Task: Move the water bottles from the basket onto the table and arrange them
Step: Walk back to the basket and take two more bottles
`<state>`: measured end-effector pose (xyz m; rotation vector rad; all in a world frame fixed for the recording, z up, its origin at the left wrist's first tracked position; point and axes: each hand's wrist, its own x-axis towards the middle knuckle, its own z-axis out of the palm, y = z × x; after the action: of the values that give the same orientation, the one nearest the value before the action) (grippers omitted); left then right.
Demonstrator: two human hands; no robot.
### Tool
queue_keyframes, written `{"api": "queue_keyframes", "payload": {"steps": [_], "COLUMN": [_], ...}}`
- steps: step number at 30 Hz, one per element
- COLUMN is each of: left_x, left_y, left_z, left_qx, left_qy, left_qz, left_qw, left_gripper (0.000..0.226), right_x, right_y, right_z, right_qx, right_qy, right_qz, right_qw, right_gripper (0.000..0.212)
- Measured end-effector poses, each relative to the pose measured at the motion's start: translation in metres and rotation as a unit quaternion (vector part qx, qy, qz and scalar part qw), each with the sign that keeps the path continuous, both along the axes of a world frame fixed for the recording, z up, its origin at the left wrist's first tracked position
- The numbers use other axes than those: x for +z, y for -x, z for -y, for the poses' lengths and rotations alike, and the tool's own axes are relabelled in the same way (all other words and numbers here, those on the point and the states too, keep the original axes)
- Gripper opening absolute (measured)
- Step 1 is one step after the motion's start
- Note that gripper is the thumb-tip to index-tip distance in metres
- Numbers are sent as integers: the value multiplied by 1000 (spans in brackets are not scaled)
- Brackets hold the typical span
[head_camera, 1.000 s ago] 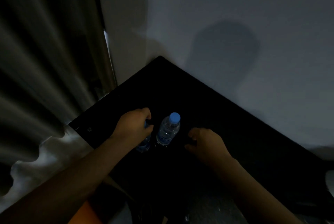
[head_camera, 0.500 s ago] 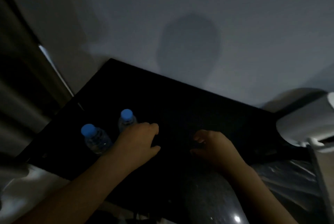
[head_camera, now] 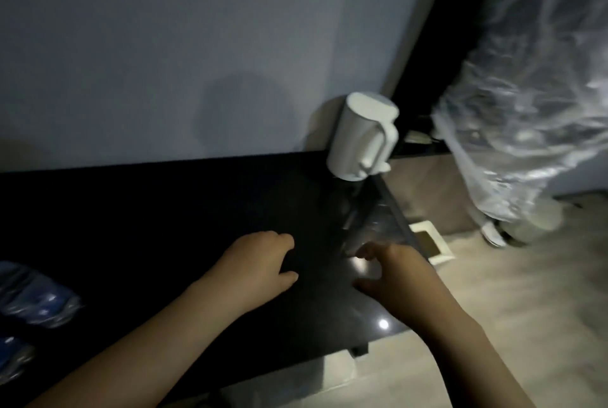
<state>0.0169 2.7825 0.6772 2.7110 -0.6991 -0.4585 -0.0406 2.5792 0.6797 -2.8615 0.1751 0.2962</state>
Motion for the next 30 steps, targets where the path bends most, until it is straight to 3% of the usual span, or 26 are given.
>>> {"api": "queue_keyframes", "payload": {"steps": [7, 17, 30], "left_x": [11, 21, 22], "left_y": [30, 55, 37], "left_z": [151, 347, 554], "left_qx": [-181, -393, -532], "left_qy": [32, 45, 74], "left_qz": [38, 47, 52], "left_qw": [982, 917, 842], "left_gripper": [44, 44, 53], "right_x": [19, 31, 45], "right_y": [97, 179, 188], "right_z": [118, 247, 388], "right_qx": [-171, -383, -541], "right_qy": [-4, 23, 39], "right_qz": [38, 41, 33], "right_qw": [985, 923, 839], "right_gripper": [44, 44, 47]}}
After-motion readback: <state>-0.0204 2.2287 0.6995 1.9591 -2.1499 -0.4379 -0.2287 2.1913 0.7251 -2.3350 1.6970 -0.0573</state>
